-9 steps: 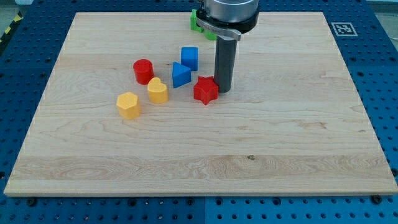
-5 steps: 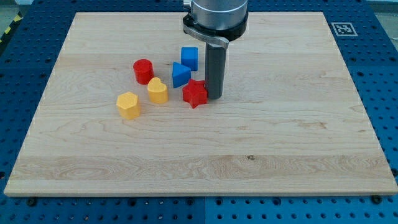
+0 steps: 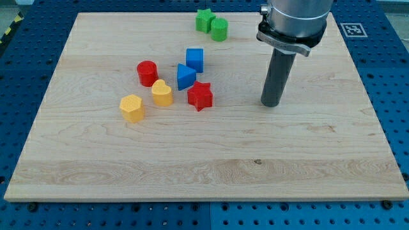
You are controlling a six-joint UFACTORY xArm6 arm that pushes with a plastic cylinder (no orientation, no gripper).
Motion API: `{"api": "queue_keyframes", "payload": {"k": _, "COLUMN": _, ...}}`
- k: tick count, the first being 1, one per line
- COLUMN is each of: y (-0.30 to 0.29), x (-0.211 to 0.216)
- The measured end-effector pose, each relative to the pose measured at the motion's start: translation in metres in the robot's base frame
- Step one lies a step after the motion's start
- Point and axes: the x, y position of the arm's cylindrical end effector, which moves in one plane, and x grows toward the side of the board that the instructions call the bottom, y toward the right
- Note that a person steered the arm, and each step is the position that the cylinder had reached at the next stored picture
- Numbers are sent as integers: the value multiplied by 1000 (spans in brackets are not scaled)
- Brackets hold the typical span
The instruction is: Slightly push the blue blocks to the left
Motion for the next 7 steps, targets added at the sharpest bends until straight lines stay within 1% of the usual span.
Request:
{"api": "queue_keyframes", "payload": {"k": 1, "y": -19, "x": -40}}
{"api": "queue_keyframes", "payload": {"k": 3, "y": -74, "x": -60}}
{"api": "queue_keyframes", "payload": {"k": 4, "y": -112, "x": -63}}
{"api": "queue_keyframes", "payload": {"k": 5, "y": -134, "x": -63}}
{"api": "queue_keyframes", "payload": {"k": 7, "y": -138, "x": -65}}
